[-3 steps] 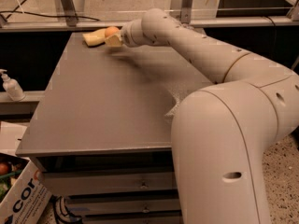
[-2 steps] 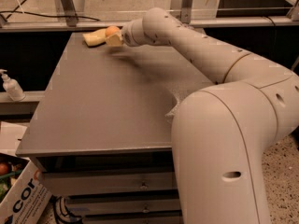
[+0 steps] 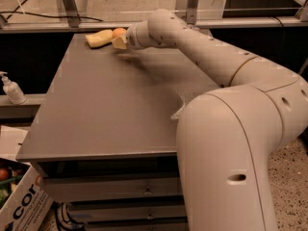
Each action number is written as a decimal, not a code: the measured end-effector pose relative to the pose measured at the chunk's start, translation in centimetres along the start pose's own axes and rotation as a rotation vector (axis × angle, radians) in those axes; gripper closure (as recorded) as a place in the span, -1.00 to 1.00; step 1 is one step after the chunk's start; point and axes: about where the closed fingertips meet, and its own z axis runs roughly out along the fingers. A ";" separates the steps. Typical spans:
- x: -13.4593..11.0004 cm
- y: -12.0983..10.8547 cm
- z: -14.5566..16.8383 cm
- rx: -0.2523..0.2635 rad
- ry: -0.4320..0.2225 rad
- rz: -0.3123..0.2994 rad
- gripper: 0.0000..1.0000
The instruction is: Move orange near sponge
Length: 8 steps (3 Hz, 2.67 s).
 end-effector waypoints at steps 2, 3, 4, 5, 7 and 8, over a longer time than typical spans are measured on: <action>0.6 0.4 0.5 -0.021 0.017 0.004 -1.00; 0.5 0.6 0.4 -0.042 0.013 0.002 -1.00; 0.4 1.2 -0.5 -0.123 -0.024 0.007 -1.00; 0.3 2.0 -2.6 -0.215 -0.076 -0.020 -1.00; 0.3 1.8 -8.3 -0.297 -0.137 -0.074 -1.00; 1.6 1.2 -12.0 -0.313 -0.132 -0.089 -1.00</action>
Offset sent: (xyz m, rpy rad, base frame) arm -0.0016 -0.0010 -0.0101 -0.0082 0.0359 0.0184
